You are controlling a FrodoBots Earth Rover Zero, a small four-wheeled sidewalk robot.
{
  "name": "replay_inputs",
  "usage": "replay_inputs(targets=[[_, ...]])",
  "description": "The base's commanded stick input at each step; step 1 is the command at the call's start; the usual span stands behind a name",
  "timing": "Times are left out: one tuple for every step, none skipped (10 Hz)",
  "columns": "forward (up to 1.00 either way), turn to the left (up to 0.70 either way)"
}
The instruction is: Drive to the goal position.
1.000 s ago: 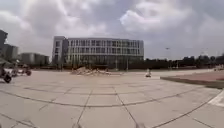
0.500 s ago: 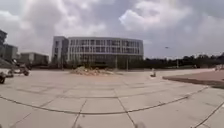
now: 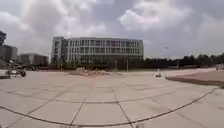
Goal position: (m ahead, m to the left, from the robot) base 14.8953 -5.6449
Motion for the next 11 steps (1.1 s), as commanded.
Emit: replay_inputs(targets=[[0.6,0.0],[0.6,0.0],[0.6,0.0],[0.6,0.0],[0.6,0.0],[0.6,0.0],[0.6,0.0],[0.6,0.0],[0.6,0.0],[0.6,0.0],[0.6,0.0]])
